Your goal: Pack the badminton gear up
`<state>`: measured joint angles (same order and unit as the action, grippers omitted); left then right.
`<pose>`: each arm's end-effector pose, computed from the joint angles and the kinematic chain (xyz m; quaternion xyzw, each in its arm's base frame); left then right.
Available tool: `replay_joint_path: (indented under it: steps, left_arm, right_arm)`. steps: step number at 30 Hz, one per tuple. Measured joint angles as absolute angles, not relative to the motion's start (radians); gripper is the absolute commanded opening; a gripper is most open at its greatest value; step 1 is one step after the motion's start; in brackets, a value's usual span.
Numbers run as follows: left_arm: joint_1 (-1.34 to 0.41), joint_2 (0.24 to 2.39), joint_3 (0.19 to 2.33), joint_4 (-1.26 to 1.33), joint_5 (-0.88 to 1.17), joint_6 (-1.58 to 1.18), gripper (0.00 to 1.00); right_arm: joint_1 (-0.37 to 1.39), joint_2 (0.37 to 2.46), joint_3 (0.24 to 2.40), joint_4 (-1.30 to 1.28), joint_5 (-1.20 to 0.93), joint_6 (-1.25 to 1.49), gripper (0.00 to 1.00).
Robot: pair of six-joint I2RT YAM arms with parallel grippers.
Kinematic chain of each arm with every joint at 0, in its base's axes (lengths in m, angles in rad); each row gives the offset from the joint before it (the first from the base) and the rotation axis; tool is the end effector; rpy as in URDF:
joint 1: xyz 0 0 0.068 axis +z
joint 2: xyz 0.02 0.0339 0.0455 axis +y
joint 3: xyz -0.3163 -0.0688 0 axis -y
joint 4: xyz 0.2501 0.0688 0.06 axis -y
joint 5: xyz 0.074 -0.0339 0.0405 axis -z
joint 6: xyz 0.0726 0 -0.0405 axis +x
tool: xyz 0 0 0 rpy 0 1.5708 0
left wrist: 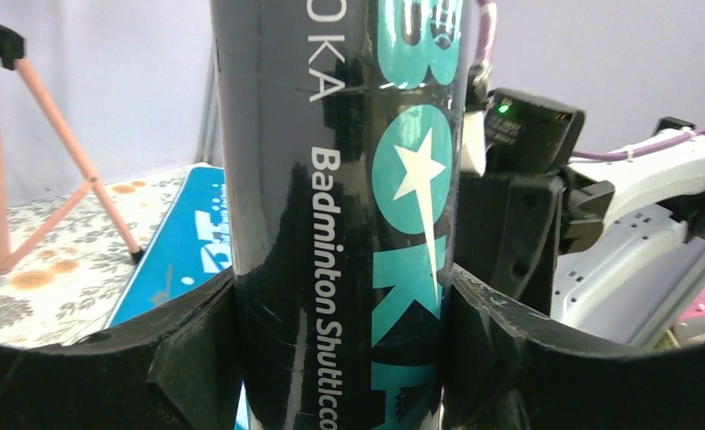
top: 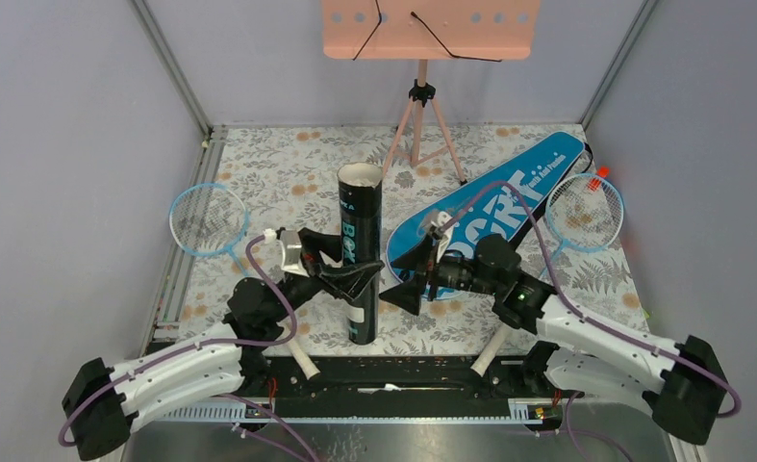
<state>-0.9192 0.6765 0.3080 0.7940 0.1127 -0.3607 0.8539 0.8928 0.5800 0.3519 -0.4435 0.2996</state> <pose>0.0914 -0.1333 0.3377 0.1946 0.5070 -0.5256 0.6549 0.1194 0.1844 0.3454 -0.3375 0.6070 0.5112 0.5063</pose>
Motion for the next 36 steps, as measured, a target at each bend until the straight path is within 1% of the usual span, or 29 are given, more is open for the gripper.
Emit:
replay_joint_path:
  steps: [3, 7, 14, 19, 21, 24, 26, 27, 28, 29, 30, 31, 32, 34, 36]
  left_arm:
    - [-0.920, 0.734, 0.308, 0.872, 0.136, -0.396, 0.04]
    - [-0.920, 0.788, 0.308, 0.971, 0.163, -0.428, 0.03]
    - [-0.926, 0.874, 0.302, 1.162, 0.195, -0.472, 0.03]
    - [-0.940, 0.901, 0.301, 1.205, 0.202, -0.476, 0.03]
    - [-0.945, 0.900, 0.300, 1.208, 0.204, -0.471, 0.04]
    - [-0.951, 0.900, 0.300, 1.208, 0.205, -0.460, 0.07]
    - [-0.953, 0.902, 0.300, 1.209, 0.204, -0.456, 0.10]
    - [-0.955, 0.905, 0.300, 1.216, 0.204, -0.452, 0.15]
    - [-0.956, 0.909, 0.300, 1.230, 0.204, -0.453, 0.24]
    - [-0.956, 0.910, 0.300, 1.232, 0.203, -0.453, 0.39]
    - [-0.957, 0.910, 0.300, 1.233, 0.201, -0.452, 0.74]
    - [-0.957, 0.909, 0.300, 1.232, 0.201, -0.448, 0.95]
    - [-0.959, 0.905, 0.299, 1.229, 0.200, -0.442, 0.98]
    - [-0.968, 0.868, 0.289, 1.205, 0.204, -0.426, 0.99]
    - [-0.974, 0.809, 0.284, 1.139, 0.197, -0.409, 0.99]
  right_arm:
    - [0.907, 0.979, 0.580, 0.411, -0.468, 0.313, 1.00]
    - [0.948, 1.037, 0.580, 0.525, -0.458, 0.331, 0.99]
    - [0.972, 1.110, 0.574, 0.750, -0.411, 0.345, 0.99]
    - [0.981, 1.143, 0.574, 0.831, -0.410, 0.346, 0.98]
    - [0.983, 1.144, 0.574, 0.840, -0.411, 0.342, 0.94]
    - [0.988, 1.144, 0.575, 0.847, -0.414, 0.332, 0.81]
    - [0.992, 1.144, 0.579, 0.847, -0.420, 0.327, 0.69]
    - [0.995, 1.144, 0.582, 0.847, -0.427, 0.326, 0.61]
    - [0.997, 1.144, 0.585, 0.847, -0.434, 0.319, 0.54]
    - [0.997, 1.143, 0.586, 0.847, -0.437, 0.313, 0.48]
    - [0.997, 1.143, 0.586, 0.846, -0.437, 0.312, 0.43]
    - [0.997, 1.142, 0.586, 0.845, -0.437, 0.310, 0.41]
    - [0.997, 1.139, 0.586, 0.841, -0.437, 0.308, 0.40]
    - [0.997, 1.121, 0.581, 0.811, -0.419, 0.308, 0.37]
    - [0.998, 1.076, 0.561, 0.773, -0.393, 0.302, 0.32]
